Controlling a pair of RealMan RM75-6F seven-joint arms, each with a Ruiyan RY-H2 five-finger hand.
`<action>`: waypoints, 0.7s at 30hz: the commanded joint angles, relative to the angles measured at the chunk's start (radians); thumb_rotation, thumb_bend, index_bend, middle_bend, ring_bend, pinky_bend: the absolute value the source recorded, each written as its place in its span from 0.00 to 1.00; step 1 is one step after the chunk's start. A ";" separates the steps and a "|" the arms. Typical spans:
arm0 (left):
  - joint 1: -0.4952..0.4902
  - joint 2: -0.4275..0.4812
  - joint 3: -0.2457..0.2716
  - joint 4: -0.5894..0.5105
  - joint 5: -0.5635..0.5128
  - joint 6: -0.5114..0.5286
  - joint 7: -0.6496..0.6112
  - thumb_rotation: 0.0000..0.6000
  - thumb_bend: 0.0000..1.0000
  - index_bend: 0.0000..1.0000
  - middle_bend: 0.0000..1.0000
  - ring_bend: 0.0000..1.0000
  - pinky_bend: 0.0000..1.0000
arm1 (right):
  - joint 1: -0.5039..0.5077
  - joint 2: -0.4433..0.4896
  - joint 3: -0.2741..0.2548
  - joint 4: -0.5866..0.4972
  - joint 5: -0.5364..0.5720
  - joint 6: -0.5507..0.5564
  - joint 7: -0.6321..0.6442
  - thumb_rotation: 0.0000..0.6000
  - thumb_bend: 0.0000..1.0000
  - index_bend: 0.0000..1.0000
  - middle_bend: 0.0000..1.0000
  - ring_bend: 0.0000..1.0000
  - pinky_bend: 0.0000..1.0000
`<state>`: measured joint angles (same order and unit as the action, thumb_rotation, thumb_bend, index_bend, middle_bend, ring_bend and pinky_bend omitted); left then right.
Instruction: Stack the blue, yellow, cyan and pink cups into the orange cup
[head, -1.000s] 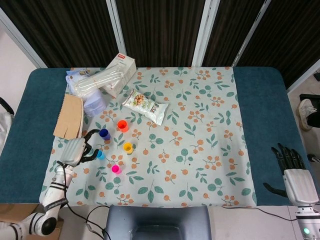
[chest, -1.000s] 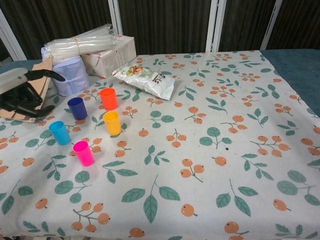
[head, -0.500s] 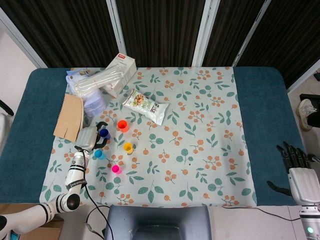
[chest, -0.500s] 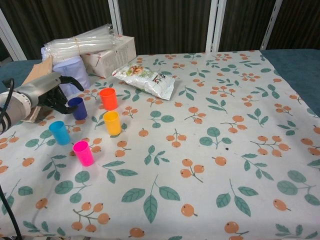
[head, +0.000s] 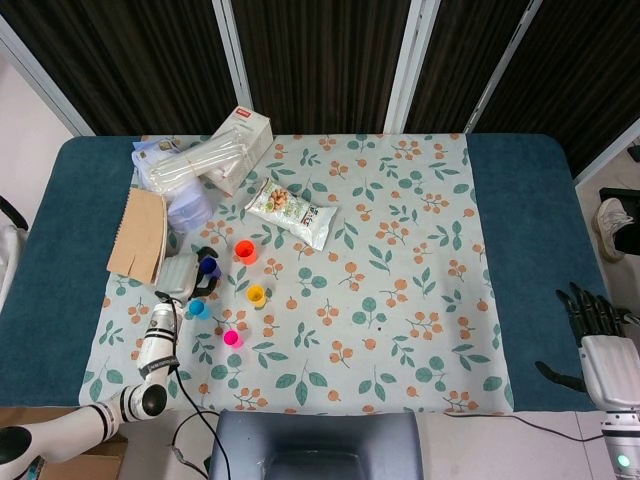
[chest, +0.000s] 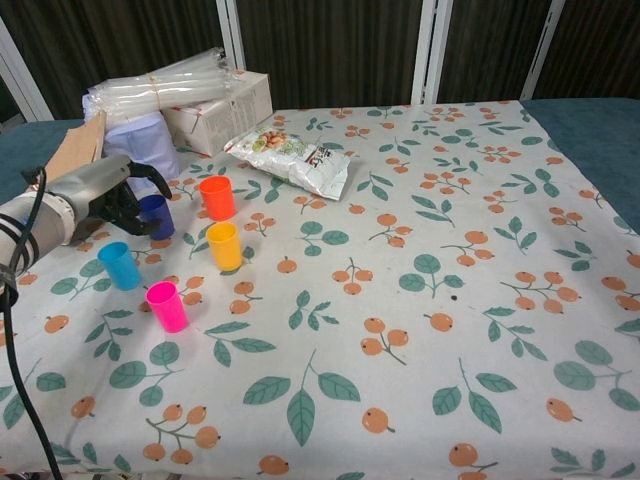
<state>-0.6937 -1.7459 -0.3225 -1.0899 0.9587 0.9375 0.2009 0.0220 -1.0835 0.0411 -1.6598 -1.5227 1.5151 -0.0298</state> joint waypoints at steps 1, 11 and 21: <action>-0.005 -0.006 0.001 0.008 -0.001 -0.001 0.000 1.00 0.36 0.38 1.00 1.00 1.00 | 0.000 0.001 0.000 0.000 0.001 0.000 0.002 1.00 0.17 0.00 0.00 0.00 0.00; -0.012 -0.019 -0.004 0.034 -0.003 0.013 0.000 1.00 0.36 0.50 1.00 1.00 1.00 | -0.004 0.004 0.000 0.001 -0.002 0.006 0.009 1.00 0.17 0.00 0.00 0.00 0.00; -0.019 0.024 -0.032 -0.043 0.008 0.063 0.018 1.00 0.36 0.52 1.00 1.00 1.00 | -0.006 0.009 -0.002 0.000 -0.009 0.011 0.020 1.00 0.17 0.00 0.00 0.00 0.00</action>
<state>-0.7109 -1.7300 -0.3481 -1.1219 0.9651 0.9921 0.2142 0.0161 -1.0751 0.0395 -1.6600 -1.5317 1.5261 -0.0102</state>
